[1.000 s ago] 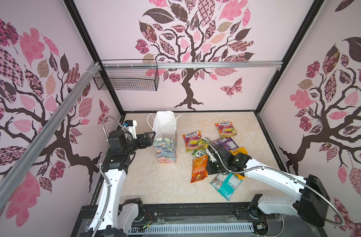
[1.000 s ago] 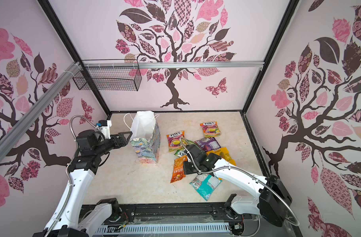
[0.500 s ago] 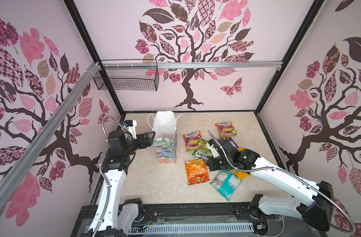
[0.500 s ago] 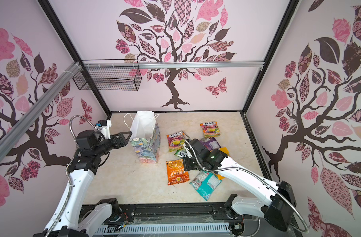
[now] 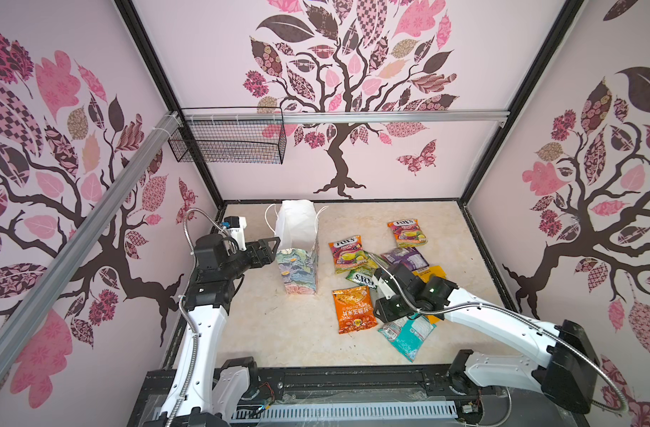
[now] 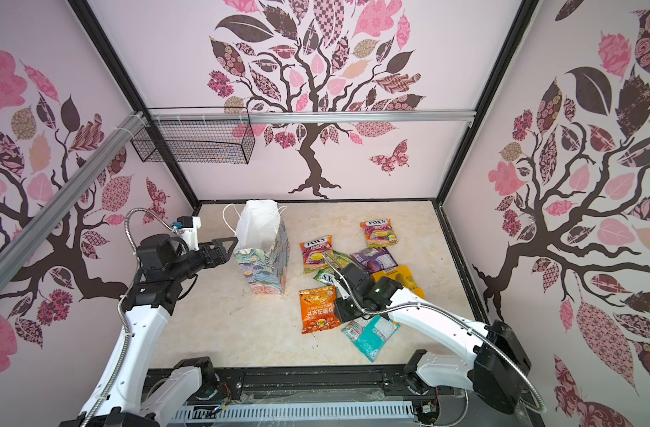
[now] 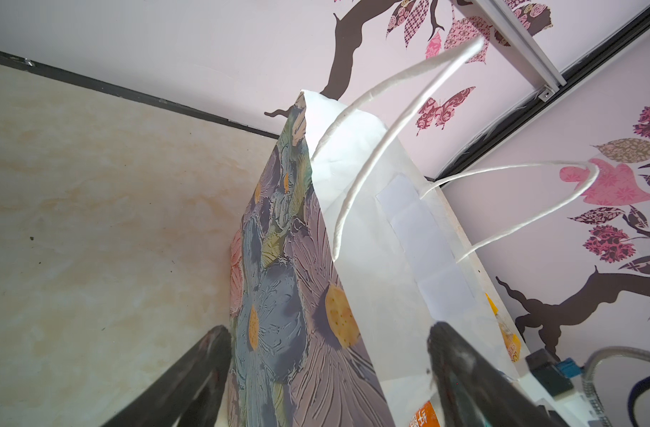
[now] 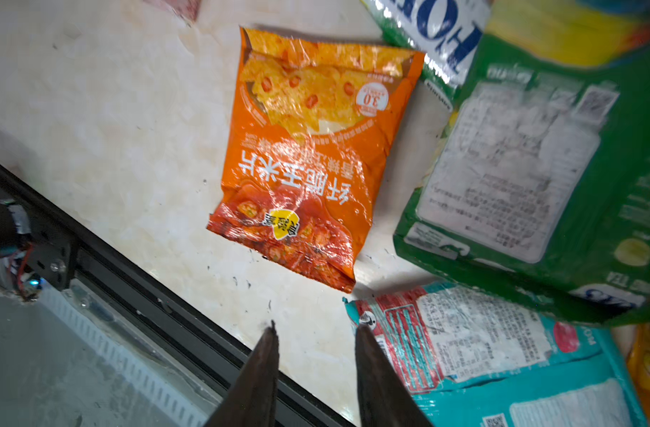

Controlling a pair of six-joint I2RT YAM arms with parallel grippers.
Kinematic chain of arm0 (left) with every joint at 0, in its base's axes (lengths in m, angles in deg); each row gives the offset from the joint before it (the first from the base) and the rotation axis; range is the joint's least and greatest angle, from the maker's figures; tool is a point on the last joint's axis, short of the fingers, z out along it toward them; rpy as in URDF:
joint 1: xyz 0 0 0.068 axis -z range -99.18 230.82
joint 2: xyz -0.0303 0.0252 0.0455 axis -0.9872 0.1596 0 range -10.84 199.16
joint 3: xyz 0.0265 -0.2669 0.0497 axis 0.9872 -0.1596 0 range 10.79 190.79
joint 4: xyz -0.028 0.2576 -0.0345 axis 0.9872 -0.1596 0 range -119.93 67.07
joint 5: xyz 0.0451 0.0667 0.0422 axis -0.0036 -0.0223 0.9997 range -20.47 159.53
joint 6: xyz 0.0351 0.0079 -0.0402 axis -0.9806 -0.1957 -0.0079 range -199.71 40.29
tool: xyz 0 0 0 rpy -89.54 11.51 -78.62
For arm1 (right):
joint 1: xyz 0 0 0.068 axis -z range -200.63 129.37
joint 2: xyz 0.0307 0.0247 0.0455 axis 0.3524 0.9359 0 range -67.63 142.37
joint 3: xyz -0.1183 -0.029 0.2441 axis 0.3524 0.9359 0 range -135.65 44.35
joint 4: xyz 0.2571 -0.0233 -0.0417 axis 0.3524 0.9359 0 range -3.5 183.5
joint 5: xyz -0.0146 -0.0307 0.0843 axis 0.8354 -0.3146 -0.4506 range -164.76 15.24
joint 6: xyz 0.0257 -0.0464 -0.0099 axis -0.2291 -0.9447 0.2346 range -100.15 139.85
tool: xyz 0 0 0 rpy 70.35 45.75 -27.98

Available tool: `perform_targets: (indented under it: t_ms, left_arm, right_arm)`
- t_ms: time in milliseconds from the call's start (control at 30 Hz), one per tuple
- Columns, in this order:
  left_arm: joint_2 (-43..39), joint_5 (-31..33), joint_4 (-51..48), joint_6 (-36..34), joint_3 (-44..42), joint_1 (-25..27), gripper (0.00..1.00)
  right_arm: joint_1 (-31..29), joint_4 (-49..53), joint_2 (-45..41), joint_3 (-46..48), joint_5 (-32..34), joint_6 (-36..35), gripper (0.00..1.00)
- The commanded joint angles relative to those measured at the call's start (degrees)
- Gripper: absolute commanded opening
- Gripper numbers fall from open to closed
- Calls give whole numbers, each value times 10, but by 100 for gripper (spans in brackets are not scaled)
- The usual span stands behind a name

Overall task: Place the snacks into the paper bag
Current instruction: 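Close the right gripper on the bottom edge of the orange chips bag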

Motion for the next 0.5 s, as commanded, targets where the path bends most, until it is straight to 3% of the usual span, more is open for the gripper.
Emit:
perform_targets:
  t_ms: [0, 467]
  left_arm:
    - [1, -8, 11, 2, -9, -3, 87]
    - [7, -12, 15, 5, -9, -3, 87]
  right_arm:
    - [-3, -38, 23, 18, 14, -16, 39]
    - [-3, -226, 78, 92, -12, 44, 49]
